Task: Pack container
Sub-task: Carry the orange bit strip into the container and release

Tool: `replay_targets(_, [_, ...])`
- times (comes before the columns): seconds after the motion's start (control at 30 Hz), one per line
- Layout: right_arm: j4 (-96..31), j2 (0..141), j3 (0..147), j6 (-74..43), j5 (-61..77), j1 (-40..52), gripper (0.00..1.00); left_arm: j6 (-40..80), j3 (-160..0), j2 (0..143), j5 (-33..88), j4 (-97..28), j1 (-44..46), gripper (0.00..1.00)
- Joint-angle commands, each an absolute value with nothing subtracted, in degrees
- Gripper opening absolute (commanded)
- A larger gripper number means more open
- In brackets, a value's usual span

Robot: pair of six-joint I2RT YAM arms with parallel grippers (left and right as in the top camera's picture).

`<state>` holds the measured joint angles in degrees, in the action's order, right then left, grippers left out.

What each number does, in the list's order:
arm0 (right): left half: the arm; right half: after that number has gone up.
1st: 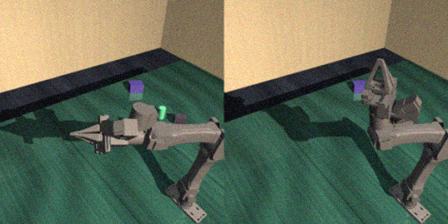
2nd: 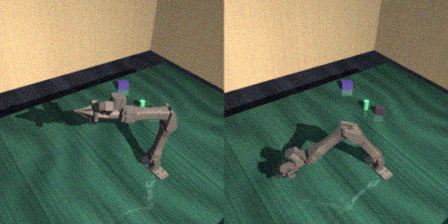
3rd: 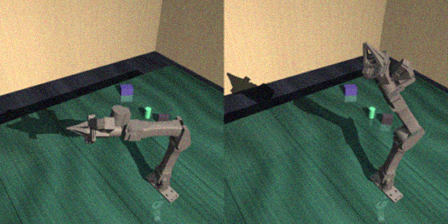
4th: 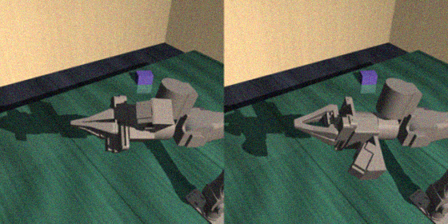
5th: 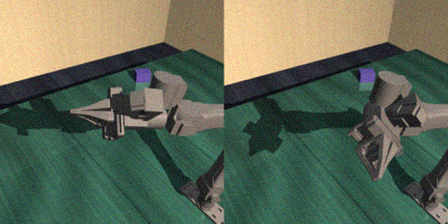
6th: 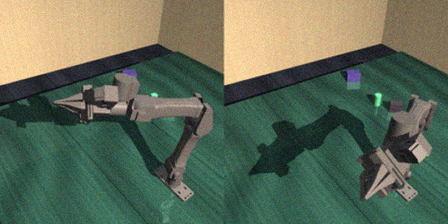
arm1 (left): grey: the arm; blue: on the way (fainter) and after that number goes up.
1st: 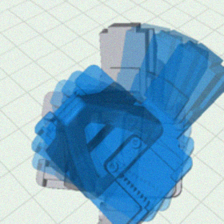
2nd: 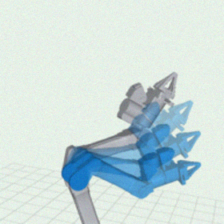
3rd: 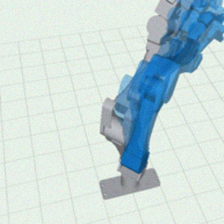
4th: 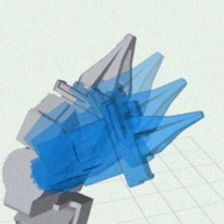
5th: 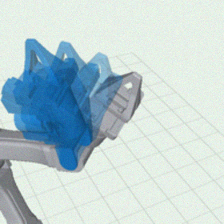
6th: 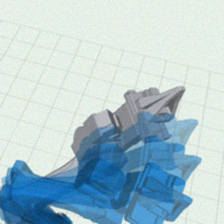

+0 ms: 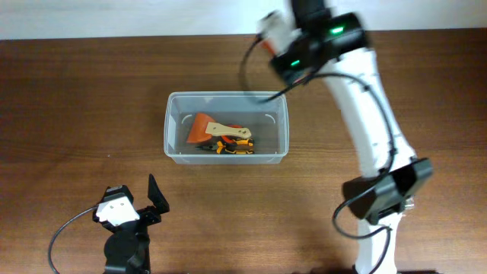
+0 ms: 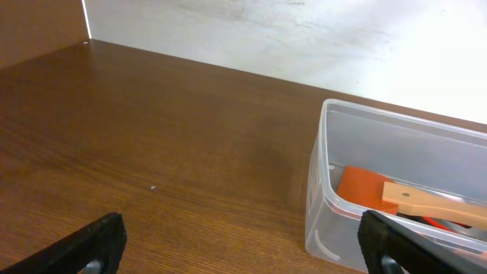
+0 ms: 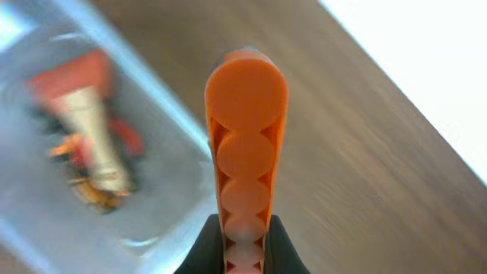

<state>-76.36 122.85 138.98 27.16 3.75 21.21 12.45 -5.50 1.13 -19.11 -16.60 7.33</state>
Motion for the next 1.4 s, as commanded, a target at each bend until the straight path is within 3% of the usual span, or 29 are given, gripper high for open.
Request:
replay_targets(0.0, [-77.21, 122.26, 139.33, 34.2, 4.47, 28.62, 0.04, 11.94, -5.32, 0.69, -19.31, -16.71, 7.51, 0.99])
replay_targets(0.23, [-76.69, 122.28, 134.78, 34.33, 4.34, 35.05, 0.04, 11.94, -5.32, 0.69, -19.31, -16.71, 7.51, 0.99])
replay_targets(0.7, [-66.7, 122.3, 110.34, 34.28, 7.03, 35.68, 0.04, 11.94, -5.32, 0.69, -19.31, -16.71, 7.51, 0.99])
replay_targets(1.17, [-55.88, 122.3, 101.41, 34.28, 6.46, 35.55, 0.05, 11.94, -5.32, 0.69, -19.31, -16.71, 7.51, 0.99])
replay_targets(1.37, [-49.87, 122.3, 100.62, 33.52, -0.84, 34.26, 0.12, 11.94, -5.32, 0.69, -19.31, -16.71, 7.51, 0.99])
